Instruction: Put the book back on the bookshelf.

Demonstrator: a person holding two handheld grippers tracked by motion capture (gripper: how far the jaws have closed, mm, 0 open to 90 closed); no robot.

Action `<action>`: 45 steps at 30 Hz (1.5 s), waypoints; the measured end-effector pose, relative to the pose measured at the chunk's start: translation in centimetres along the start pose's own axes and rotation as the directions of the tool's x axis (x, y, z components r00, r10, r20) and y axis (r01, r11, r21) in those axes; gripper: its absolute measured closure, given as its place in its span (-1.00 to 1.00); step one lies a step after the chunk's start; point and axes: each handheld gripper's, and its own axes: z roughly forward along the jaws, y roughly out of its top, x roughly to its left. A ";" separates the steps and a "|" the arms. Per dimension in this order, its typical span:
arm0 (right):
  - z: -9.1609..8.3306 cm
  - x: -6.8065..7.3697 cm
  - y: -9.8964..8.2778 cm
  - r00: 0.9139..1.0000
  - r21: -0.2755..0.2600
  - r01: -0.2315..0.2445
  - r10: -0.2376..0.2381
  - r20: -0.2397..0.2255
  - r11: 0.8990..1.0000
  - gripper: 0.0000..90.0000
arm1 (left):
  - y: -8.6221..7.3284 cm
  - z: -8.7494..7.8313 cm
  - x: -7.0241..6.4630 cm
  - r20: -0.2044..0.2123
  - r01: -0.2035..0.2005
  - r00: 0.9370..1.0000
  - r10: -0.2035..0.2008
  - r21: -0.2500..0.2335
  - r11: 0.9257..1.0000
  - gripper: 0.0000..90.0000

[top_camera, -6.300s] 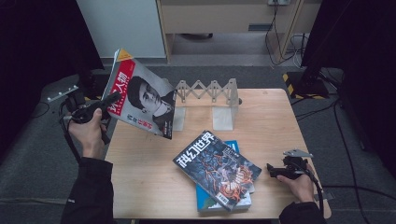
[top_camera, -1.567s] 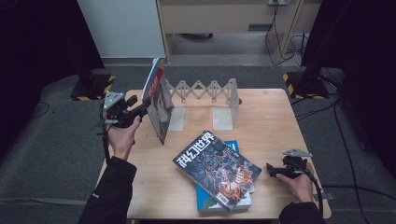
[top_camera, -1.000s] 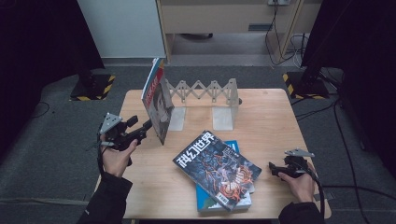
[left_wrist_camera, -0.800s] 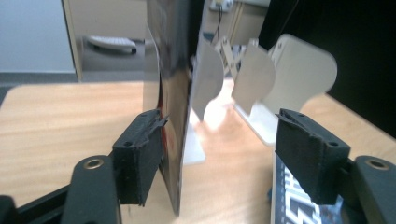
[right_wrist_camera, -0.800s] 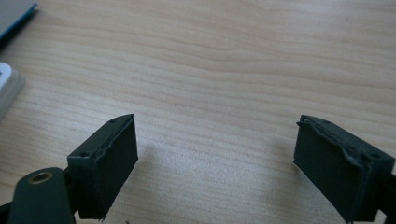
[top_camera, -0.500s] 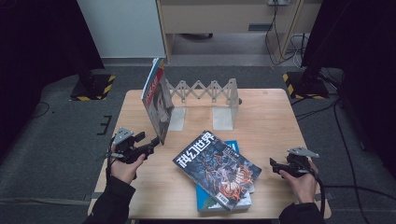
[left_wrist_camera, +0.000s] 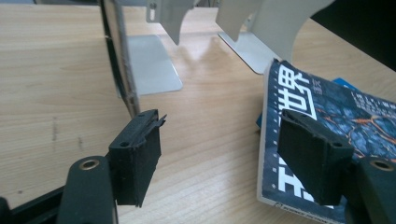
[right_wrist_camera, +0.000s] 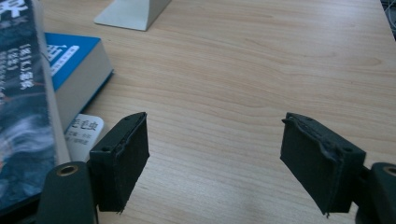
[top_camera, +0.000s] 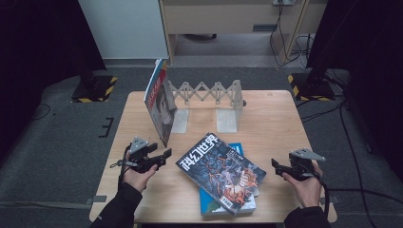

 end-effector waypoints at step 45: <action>0.4 5.6 0.6 0.977 -0.002 0.043 -0.042 -0.208 0.999 -0.44 | -3.3 5.7 -1.2 0.275 0.085 0.952 -0.131 0.173 0.981 -0.40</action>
